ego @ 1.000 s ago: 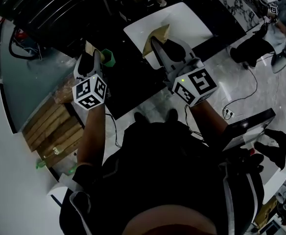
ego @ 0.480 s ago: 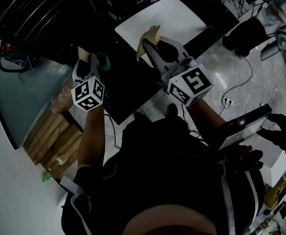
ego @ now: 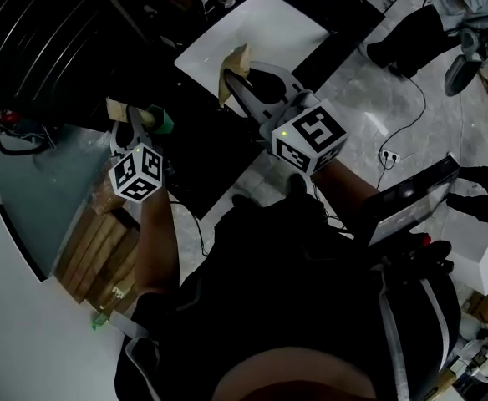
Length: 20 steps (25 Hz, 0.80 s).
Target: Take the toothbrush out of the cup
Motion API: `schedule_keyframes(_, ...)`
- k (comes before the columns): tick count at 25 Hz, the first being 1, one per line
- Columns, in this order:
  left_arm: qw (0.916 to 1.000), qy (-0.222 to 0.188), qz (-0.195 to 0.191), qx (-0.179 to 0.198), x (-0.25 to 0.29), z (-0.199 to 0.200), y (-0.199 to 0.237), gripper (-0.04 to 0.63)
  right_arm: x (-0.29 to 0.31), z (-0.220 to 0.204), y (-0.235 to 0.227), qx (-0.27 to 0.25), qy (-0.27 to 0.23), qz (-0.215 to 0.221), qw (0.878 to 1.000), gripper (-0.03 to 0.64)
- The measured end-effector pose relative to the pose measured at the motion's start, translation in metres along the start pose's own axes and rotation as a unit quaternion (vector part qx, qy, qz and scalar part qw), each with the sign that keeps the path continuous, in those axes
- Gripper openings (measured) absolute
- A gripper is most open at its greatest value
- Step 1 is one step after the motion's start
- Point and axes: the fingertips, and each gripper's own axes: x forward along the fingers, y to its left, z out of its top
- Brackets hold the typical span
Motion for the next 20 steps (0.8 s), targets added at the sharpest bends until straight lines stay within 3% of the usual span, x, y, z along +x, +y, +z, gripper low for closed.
schedule_keyframes(14,0.9974,-0.067,-0.019,0.019,-0.050,0.091,-0.056,0.031,-0.037,0.046,-0.021,0.008,-0.034,0.007,0.999,0.046)
schedule_keyframes(20,0.9953,-0.091,0.000,0.033,-0.076,0.114,-0.073,0.031,-0.058,0.061,-0.030,0.008,-0.049,0.011,0.999,0.046)
